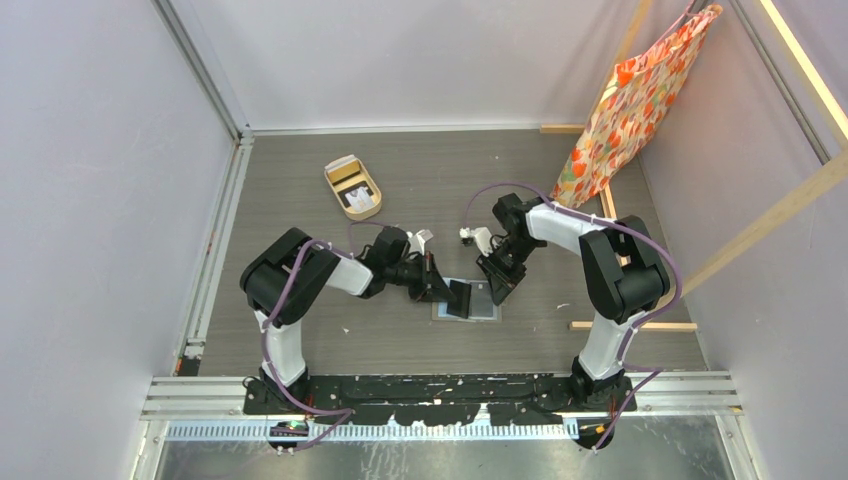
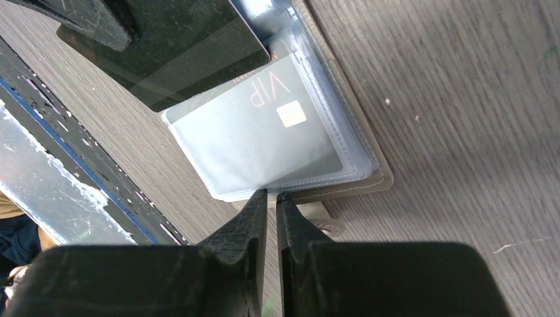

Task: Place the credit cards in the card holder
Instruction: Insert the credit card into the card holder.

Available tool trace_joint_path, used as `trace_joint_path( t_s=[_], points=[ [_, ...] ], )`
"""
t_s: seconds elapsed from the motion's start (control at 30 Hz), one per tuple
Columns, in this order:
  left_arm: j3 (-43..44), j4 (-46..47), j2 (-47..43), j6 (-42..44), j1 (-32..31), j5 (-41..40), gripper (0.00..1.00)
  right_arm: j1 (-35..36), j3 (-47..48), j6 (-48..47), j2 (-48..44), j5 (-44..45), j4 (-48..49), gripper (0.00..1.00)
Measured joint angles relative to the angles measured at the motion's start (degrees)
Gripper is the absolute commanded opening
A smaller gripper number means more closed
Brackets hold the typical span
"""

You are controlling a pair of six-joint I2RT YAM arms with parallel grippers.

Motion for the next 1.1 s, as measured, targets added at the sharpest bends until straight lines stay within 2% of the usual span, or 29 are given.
trace_joint_path(
  t_s=[0.67,1.1],
  points=[
    [3.2,-5.9,0.0,1.3,-1.0,-1.2,0.00,0.7,0.0,0.0,0.0,0.9,-0.2,0.16],
    [4.3,-10.0,-1.9,2.9,-2.9,-5.5,0.00,0.8,0.0,0.0,0.0,1.0,-0.3,0.16]
  ],
)
